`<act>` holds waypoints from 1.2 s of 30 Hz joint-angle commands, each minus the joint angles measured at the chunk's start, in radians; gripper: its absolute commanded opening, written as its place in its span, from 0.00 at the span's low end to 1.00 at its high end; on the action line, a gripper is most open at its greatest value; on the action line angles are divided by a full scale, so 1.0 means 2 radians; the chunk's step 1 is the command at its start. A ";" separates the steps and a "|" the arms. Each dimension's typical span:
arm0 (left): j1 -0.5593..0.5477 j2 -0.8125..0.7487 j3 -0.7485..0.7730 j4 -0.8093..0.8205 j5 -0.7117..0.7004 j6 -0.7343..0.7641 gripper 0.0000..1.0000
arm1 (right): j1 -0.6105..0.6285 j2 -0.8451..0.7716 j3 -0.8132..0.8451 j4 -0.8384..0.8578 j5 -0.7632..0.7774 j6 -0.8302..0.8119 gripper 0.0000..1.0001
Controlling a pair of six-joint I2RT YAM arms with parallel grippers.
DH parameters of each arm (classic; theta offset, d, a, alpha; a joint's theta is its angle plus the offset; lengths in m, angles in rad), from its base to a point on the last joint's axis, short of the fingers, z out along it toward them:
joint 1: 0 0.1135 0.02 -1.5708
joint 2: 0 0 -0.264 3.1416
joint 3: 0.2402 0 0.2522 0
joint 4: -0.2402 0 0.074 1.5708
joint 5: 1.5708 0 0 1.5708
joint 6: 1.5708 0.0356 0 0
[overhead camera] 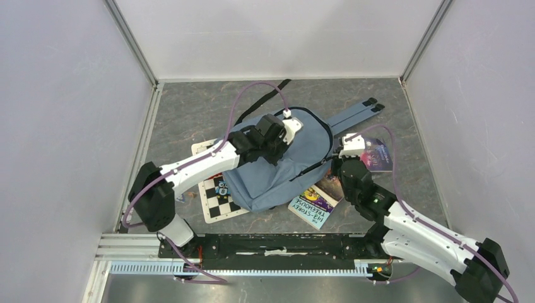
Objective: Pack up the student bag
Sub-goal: Unzip the student bag at the center of the board.
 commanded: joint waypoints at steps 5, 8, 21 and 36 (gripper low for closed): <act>-0.034 -0.060 -0.030 0.017 -0.030 0.129 0.02 | -0.071 0.046 0.070 0.014 -0.024 -0.053 0.00; -0.039 -0.071 -0.042 0.030 -0.025 0.139 0.02 | -0.110 0.062 0.082 0.019 -0.066 -0.059 0.00; -0.055 -0.102 -0.035 0.056 -0.028 0.109 0.90 | -0.144 0.051 0.084 0.020 -0.227 -0.050 0.00; -0.128 -0.049 -0.024 0.222 -0.033 -0.016 1.00 | -0.144 0.023 0.086 0.015 -0.292 0.004 0.00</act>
